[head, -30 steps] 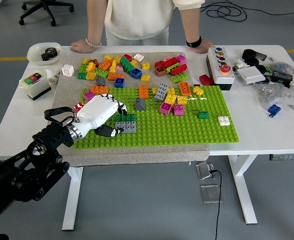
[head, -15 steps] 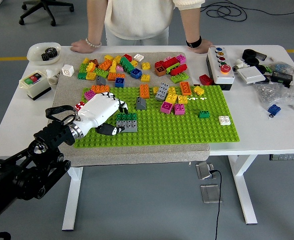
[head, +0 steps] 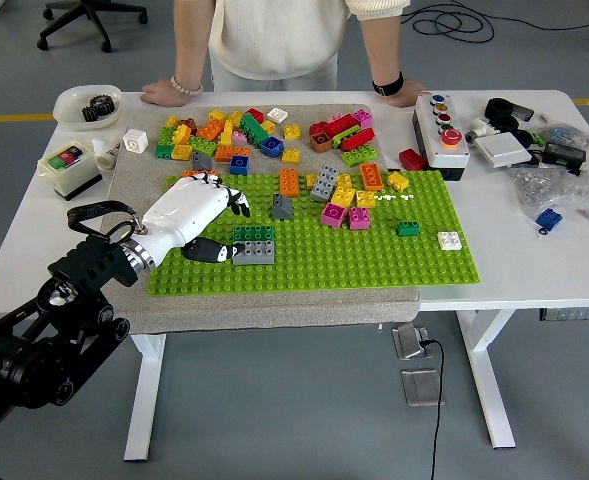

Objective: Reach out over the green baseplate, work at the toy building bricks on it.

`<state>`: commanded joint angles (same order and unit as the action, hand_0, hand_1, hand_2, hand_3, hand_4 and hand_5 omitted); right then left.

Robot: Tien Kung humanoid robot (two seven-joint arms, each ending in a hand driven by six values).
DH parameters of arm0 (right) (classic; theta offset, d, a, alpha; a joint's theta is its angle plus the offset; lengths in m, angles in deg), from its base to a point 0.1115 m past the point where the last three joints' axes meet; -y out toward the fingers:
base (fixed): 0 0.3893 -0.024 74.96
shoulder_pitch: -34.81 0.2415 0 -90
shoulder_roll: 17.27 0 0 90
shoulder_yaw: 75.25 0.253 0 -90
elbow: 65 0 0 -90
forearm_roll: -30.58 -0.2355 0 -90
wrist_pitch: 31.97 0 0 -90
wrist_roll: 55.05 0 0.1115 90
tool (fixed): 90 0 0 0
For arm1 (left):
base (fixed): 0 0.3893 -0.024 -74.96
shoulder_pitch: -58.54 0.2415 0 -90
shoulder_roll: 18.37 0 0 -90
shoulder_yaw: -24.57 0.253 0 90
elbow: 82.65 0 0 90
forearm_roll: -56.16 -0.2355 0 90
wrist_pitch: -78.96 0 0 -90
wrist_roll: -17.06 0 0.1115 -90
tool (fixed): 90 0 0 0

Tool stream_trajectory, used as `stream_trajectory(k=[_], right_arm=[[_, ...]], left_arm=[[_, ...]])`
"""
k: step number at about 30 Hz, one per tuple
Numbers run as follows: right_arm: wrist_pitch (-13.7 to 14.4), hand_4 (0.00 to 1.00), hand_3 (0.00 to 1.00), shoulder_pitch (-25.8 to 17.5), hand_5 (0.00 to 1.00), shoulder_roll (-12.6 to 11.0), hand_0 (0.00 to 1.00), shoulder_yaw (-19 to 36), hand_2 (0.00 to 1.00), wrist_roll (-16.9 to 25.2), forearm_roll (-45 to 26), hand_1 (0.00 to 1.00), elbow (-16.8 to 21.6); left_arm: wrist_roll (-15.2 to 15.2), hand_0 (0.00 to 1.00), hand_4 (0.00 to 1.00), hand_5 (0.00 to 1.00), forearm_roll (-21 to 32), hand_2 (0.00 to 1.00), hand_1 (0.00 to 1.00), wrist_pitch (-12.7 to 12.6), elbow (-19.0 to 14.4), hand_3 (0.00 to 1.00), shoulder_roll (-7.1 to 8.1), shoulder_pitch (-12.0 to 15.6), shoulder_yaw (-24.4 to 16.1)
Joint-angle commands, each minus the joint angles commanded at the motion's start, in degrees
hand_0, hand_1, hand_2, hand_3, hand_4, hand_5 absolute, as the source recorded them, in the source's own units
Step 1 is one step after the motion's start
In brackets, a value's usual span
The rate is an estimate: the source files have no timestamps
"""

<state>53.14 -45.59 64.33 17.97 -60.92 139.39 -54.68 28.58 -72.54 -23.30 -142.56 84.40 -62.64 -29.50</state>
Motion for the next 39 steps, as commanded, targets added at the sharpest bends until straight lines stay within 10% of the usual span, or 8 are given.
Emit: stream_trajectory(k=[2,3,15,39], right_arm=[[0.0,0.810,0.631,0.0,0.520,0.0,0.743,0.0,0.682,0.0,0.0,0.641,0.0],[0.0,0.810,0.631,0.1,0.519,0.1,0.744,-0.1,0.682,0.0,-0.1,0.641,0.0],[0.0,0.809,0.631,0.0,0.518,0.1,0.744,-0.3,0.682,0.0,0.0,0.641,0.0],[0.0,0.810,0.632,0.2,0.518,0.0,0.744,-0.4,0.682,0.0,-0.2,0.641,0.0]], left_arm=[[0.2,0.794,0.903,0.281,0.6,0.590,0.635,0.3,-0.1,0.572,0.05,0.4,0.2],[0.4,0.858,0.986,0.508,1.4,0.695,0.722,0.7,0.0,0.594,-0.01,0.9,0.3],[1.2,0.998,0.998,0.696,3.5,0.839,0.896,2.4,2.6,0.623,-0.93,1.6,1.4],[0.8,0.998,0.998,0.756,3.5,0.885,0.931,2.6,6.0,0.634,-2.52,0.3,2.2]])
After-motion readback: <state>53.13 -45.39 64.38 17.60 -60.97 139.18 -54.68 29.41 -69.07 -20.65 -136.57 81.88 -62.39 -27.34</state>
